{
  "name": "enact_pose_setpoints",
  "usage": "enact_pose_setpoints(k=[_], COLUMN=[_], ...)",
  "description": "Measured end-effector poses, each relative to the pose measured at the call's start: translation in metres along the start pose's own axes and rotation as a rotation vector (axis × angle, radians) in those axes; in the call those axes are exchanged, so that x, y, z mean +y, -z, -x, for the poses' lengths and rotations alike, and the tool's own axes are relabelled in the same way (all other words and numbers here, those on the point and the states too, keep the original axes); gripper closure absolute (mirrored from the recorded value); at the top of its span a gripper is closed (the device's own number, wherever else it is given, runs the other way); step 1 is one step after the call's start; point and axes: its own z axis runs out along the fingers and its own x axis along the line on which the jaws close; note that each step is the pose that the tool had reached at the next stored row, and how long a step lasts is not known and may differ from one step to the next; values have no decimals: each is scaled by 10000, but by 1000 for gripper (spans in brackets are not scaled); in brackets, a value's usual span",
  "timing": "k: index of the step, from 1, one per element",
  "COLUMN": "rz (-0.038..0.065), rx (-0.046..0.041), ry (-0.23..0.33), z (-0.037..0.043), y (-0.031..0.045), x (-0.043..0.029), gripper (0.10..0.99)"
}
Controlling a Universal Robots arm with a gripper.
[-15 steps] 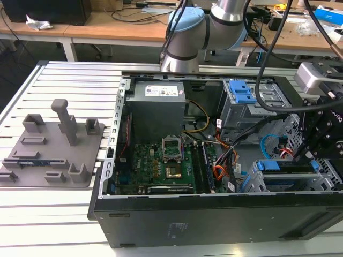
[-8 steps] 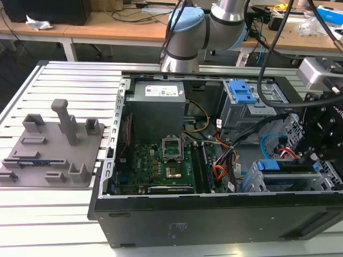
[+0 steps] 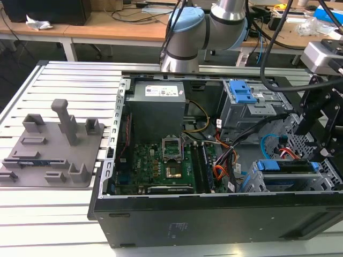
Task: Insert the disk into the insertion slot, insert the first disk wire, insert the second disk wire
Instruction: 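Insert the first disk wire, then insert the second disk wire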
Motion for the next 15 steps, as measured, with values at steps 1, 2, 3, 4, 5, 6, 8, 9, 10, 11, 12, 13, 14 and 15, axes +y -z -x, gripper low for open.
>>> enact_pose_setpoints(k=[1,2,3,4,5,6,8,9,10,11,12,13,14,15], rz=[0,0,0,1,0,0,0,0,0,0,0,0,0,0], rx=[0,0,-1,-1,0,0,0,0,0,0,-1,0,0,1], ry=[0,0,0,0,0,0,0,0,0,0,0,0,0,-1], z=[0,0,1,2,3,3,3,3,4,4,4,4,4,6], y=[0,0,-1,0,0,0,0,0,0,0,0,0,0,0], x=[0,0,0,0,0,0,0,0,0,0,0,1,0,1], gripper=[427,427,427,427,427,427,427,427,427,427,427,427,427,427])
